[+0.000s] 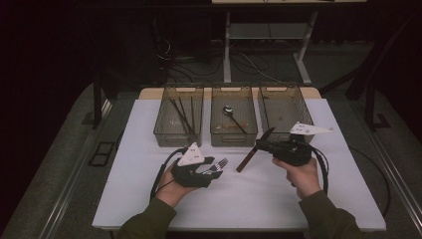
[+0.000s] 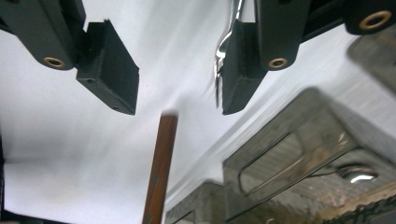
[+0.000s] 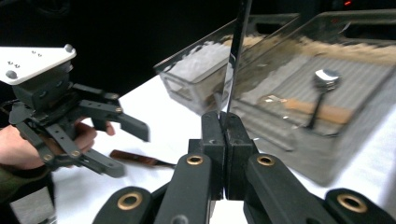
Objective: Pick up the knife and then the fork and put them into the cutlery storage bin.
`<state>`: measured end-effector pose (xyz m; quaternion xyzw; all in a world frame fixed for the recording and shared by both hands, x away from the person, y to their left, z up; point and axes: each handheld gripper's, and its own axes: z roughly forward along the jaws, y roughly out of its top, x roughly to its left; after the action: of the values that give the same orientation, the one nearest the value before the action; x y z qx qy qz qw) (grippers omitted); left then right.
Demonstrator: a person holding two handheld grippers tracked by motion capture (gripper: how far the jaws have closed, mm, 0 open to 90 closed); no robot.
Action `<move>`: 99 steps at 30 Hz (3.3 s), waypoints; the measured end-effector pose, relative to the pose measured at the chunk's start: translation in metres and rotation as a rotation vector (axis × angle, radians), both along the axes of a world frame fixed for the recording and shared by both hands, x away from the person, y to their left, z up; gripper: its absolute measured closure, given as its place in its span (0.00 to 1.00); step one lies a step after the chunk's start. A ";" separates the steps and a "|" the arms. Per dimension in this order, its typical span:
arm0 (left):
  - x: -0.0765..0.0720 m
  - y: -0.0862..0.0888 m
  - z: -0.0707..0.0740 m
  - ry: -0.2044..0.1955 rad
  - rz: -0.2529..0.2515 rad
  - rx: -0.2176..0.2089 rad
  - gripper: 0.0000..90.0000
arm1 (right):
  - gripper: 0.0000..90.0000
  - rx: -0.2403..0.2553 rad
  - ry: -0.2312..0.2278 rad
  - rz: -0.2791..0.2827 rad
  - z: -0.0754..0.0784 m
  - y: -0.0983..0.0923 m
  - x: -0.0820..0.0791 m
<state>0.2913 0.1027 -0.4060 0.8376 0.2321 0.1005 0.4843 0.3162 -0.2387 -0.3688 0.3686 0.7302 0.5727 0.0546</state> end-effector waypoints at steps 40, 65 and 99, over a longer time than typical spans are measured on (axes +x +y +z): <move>-0.018 0.064 -0.025 0.033 0.059 -0.056 0.00 | 0.99 -0.378 0.044 -0.366 0.062 -0.113 0.090; -0.018 0.063 -0.024 0.037 0.038 -0.056 0.01 | 0.86 -0.472 0.124 -0.339 0.002 -0.093 0.135; -0.007 0.061 -0.021 0.081 0.063 0.054 0.11 | 0.10 -0.288 0.000 -0.211 -0.018 -0.072 0.017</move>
<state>0.2848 0.1635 -0.4275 0.8459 0.2748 0.0879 0.4485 0.3329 -0.3103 -0.3872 0.4315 0.7619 0.4533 0.1670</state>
